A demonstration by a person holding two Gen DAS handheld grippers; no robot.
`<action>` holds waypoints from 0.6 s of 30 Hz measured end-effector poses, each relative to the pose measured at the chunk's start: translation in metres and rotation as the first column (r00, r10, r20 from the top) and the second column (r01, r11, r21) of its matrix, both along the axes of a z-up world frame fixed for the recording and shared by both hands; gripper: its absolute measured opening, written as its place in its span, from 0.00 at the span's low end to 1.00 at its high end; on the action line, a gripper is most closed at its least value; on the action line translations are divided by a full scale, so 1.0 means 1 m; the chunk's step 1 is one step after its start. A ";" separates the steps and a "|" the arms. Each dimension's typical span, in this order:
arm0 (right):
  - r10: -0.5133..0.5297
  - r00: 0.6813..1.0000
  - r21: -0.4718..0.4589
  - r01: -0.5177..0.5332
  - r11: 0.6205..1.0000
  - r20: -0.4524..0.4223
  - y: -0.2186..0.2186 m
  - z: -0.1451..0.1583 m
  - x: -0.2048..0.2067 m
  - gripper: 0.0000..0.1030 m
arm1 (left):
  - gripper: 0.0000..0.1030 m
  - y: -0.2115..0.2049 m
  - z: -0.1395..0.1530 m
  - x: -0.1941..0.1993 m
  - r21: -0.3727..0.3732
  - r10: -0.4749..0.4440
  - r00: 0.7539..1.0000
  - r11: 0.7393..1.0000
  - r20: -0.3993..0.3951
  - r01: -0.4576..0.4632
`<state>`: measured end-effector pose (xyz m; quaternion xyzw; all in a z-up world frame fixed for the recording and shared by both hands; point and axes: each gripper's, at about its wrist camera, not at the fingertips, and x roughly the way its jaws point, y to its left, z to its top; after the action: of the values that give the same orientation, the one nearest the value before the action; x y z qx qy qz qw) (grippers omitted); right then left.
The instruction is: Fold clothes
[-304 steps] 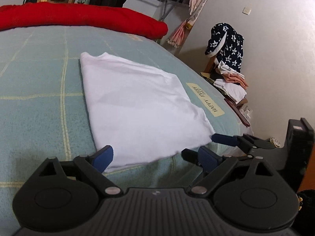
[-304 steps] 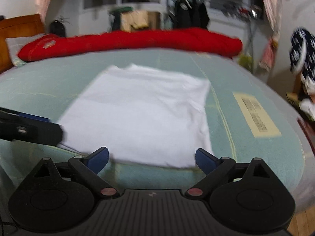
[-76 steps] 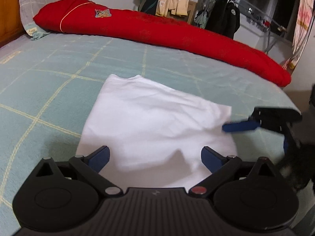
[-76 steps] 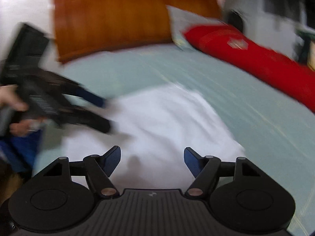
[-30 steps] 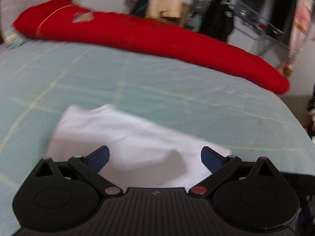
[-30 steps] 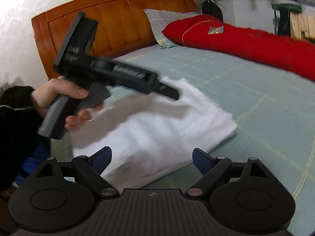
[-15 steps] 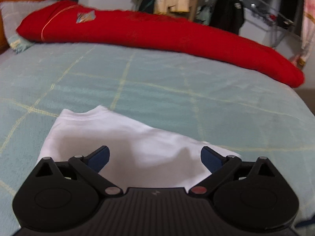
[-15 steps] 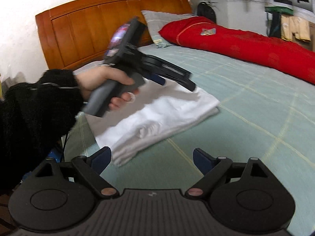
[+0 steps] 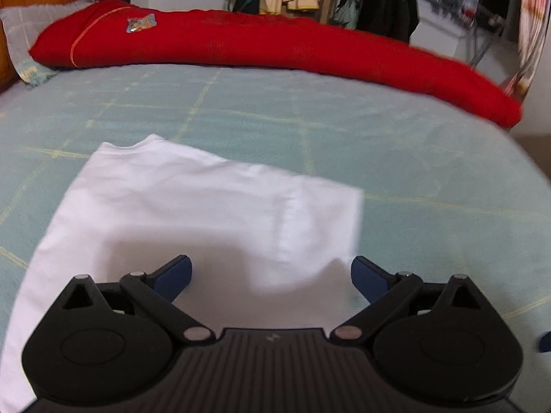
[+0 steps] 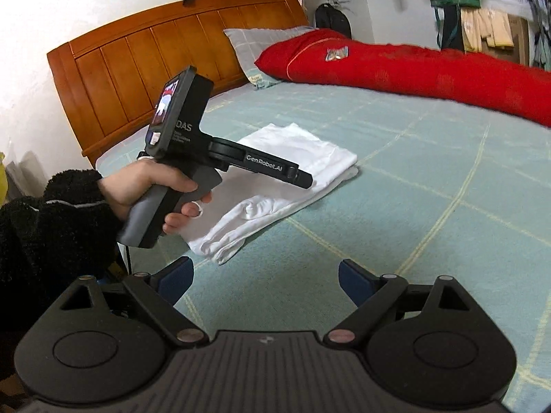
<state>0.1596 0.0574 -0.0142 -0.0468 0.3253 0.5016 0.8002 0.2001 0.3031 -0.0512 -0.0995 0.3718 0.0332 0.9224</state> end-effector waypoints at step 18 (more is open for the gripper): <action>-0.057 0.998 -0.010 0.057 0.998 -0.006 -0.036 0.005 -0.024 0.93 | 0.95 -0.060 0.009 -0.074 -0.097 -0.053 0.998 0.994 0.031 0.056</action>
<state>0.1352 0.0213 -0.0092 -0.0399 0.3316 0.4773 0.8128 0.1259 0.2433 -0.0420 -0.1346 0.3624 -0.0117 0.9222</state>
